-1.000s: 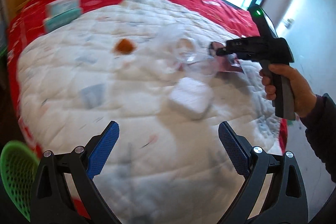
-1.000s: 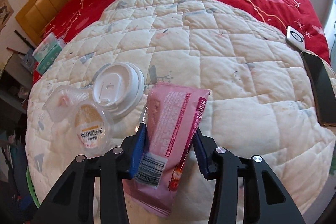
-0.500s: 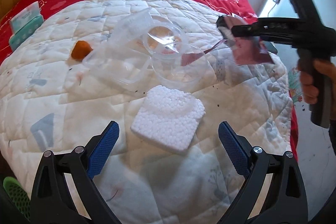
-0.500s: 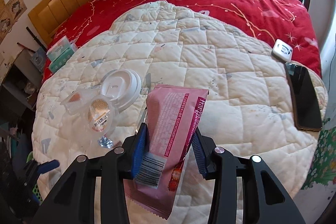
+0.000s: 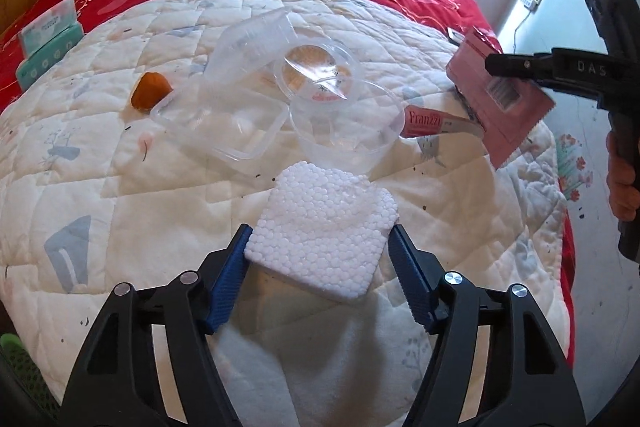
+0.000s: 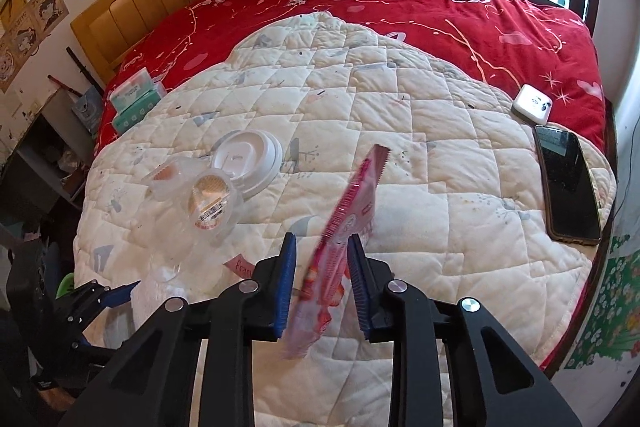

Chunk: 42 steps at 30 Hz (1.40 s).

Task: Collect trash
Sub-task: 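Lift the pink wrapper with the right tool while the left tool grasps the white foam block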

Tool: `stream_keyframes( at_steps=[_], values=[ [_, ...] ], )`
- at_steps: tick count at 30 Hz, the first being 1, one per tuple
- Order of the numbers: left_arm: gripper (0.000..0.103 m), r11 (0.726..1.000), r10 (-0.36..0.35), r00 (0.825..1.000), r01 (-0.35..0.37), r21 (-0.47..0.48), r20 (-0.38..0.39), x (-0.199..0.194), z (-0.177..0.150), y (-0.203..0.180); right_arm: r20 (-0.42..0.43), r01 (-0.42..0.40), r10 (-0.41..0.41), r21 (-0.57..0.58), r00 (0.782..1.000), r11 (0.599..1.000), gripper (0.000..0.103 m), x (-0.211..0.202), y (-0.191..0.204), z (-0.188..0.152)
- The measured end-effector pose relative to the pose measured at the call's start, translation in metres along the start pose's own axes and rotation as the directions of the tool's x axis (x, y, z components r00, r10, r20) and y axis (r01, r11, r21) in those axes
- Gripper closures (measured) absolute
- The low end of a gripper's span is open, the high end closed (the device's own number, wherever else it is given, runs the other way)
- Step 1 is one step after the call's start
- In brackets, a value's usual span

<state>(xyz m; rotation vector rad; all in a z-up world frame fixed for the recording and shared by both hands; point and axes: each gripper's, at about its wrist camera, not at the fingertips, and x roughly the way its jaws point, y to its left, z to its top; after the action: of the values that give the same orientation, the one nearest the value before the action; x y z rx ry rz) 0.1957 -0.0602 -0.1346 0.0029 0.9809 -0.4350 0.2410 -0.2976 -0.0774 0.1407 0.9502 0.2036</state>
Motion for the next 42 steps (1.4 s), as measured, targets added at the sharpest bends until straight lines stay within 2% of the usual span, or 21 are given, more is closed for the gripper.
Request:
stream_keyframes(
  at_steps=[7,9,11,13,15,17,20,21,23,25,28,31,35,42],
  values=[
    [0.036,0.999,0.002,0.999,-0.001,-0.034,0.033,-0.014,-0.004,0.004,-0.007,-0.004,0.004,0.019,1.000,1.000,0.078,0.001,-0.004,-0.006],
    [0.036,0.999,0.006,0.999,-0.004,-0.044,0.041,-0.021,-0.006,0.006,-0.008,0.035,-0.034,0.032,0.999,0.999,0.056,0.002,-0.007,-0.006],
    [0.036,0.999,0.009,0.999,-0.007,-0.049,0.052,-0.026,-0.007,0.009,0.001,0.050,-0.050,0.033,0.999,0.998,0.045,0.000,-0.010,-0.007],
    [0.036,0.998,0.011,0.998,-0.007,-0.057,0.063,-0.032,-0.008,0.011,0.013,0.097,-0.097,0.021,0.995,0.995,0.044,-0.003,-0.011,-0.007],
    [0.036,0.998,0.012,0.997,-0.008,-0.057,0.076,-0.037,-0.009,0.012,0.016,0.146,-0.147,0.021,0.989,0.989,0.037,-0.004,-0.017,-0.007],
    [0.036,0.998,0.015,0.996,-0.010,-0.059,0.088,-0.041,-0.008,0.013,-0.002,0.156,-0.156,0.026,0.988,0.987,0.029,-0.003,-0.022,-0.007],
    [0.036,0.998,0.011,0.995,-0.005,-0.070,0.097,-0.045,-0.009,0.014,-0.032,0.172,-0.171,0.041,0.985,0.984,0.026,0.005,-0.027,-0.006],
    [0.036,0.997,0.011,0.995,-0.004,-0.071,0.100,-0.046,-0.009,0.014,-0.040,0.175,-0.173,0.047,0.984,0.984,0.023,0.009,-0.028,-0.006],
    [0.036,0.997,0.012,0.995,-0.005,-0.072,0.100,-0.048,-0.011,0.015,-0.067,0.190,-0.185,0.071,0.980,0.979,0.022,0.019,-0.032,-0.006],
    [0.036,0.997,0.016,0.995,-0.008,-0.070,0.103,-0.050,-0.013,0.016,-0.095,0.173,-0.163,0.104,0.982,0.980,0.022,0.029,-0.037,-0.007],
    [0.036,0.997,0.025,0.994,-0.017,-0.074,0.107,-0.054,-0.016,0.018,-0.127,0.201,-0.187,0.107,0.974,0.974,0.022,0.043,-0.037,-0.011],
    [0.036,0.996,0.032,0.993,-0.023,-0.083,0.111,-0.060,-0.019,0.021,-0.146,0.200,-0.182,0.123,0.972,0.972,0.031,0.049,-0.038,-0.016],
    [0.036,0.994,0.048,0.991,-0.035,-0.102,0.125,-0.072,-0.023,0.028,-0.127,0.217,-0.206,0.085,0.970,0.972,0.047,0.043,-0.033,-0.021],
    [0.036,0.987,0.081,0.982,-0.055,-0.153,0.169,-0.105,-0.037,0.043,-0.091,0.186,-0.180,0.072,0.980,0.980,0.050,0.020,-0.025,-0.027]
  ],
)
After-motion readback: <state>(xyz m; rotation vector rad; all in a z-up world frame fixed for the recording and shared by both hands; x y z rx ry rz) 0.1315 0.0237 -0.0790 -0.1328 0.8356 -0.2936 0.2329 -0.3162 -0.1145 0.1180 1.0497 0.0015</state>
